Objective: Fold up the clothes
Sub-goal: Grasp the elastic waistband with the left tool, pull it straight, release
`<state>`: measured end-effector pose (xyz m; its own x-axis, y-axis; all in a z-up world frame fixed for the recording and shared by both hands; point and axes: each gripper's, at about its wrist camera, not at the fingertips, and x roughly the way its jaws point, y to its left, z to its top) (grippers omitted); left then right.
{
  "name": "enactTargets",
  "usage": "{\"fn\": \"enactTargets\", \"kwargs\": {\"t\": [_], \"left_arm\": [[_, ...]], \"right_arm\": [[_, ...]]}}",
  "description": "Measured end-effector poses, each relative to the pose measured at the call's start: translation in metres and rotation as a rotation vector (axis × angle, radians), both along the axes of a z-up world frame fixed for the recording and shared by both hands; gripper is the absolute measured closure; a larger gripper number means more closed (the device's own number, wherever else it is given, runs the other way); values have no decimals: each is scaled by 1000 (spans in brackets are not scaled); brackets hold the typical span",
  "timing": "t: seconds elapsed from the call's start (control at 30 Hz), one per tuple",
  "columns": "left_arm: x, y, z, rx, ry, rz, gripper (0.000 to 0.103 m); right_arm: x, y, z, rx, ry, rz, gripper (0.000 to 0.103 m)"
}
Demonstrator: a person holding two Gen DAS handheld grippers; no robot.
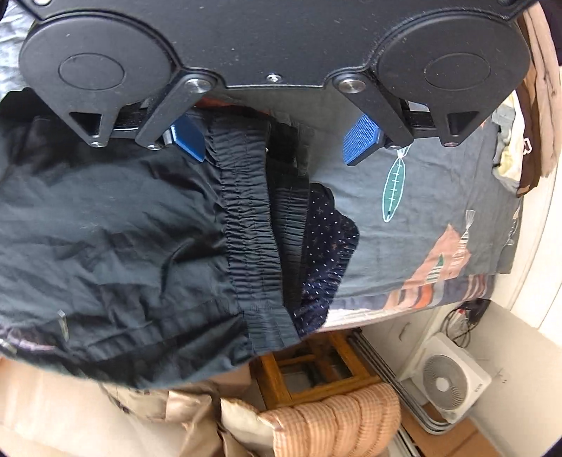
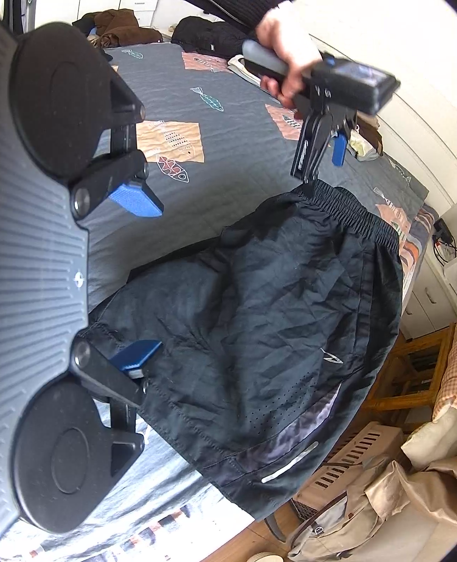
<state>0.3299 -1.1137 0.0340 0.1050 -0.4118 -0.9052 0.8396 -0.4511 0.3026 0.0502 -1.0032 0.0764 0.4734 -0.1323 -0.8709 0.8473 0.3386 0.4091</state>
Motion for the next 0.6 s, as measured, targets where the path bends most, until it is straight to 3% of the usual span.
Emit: {"fn": "enactTargets", "kwargs": {"t": [0.07, 0.23, 0.33, 0.6], "left_arm": [[2, -6, -9, 30, 9, -9, 23], [7, -14, -22, 132, 71, -36, 74], [5, -16, -20, 139, 48, -89, 82], [0, -28, 12, 43, -14, -180, 85]], "right_arm": [[2, -1, -2, 2, 1, 2, 26], [7, -2, -11, 14, 3, 11, 26], [10, -3, -20, 30, 5, 13, 26], [20, -1, -42, 33, 31, 41, 26]]}}
